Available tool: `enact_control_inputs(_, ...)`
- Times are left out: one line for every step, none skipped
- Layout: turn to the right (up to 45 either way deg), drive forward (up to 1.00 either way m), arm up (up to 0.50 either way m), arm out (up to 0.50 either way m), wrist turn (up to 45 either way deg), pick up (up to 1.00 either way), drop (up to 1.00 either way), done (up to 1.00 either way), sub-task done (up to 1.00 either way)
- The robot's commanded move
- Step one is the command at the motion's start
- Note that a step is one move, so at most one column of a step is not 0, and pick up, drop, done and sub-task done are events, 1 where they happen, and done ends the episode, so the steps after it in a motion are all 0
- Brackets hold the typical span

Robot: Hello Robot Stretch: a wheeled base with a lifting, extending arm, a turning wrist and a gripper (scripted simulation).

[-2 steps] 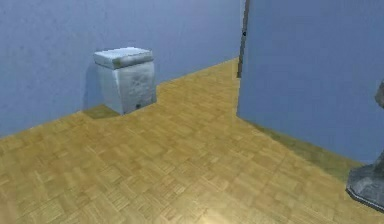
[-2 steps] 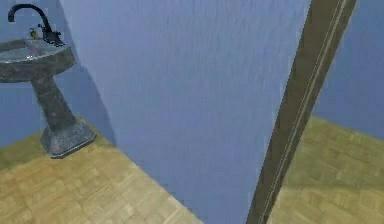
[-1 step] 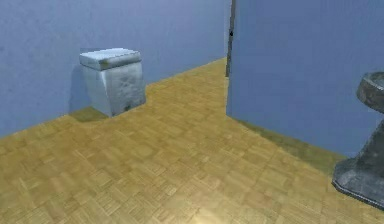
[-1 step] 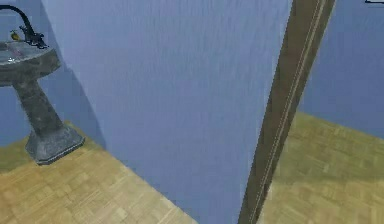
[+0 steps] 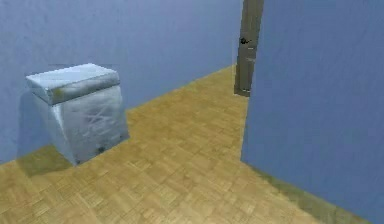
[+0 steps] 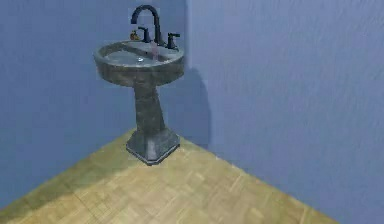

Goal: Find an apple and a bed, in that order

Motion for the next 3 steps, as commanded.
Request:
enact_control_inputs(0.0,1.0,0.0,0.0,0.0,0.0,0.0,0.0,0.0)
enact_control_inputs(6.0,0.0,0.0,0.0,0.0,0.0,0.0,0.0,0.0)
enact_control_inputs(0.0,0.75,0.0,0.0,0.0,0.0,0.0,0.0,0.0)
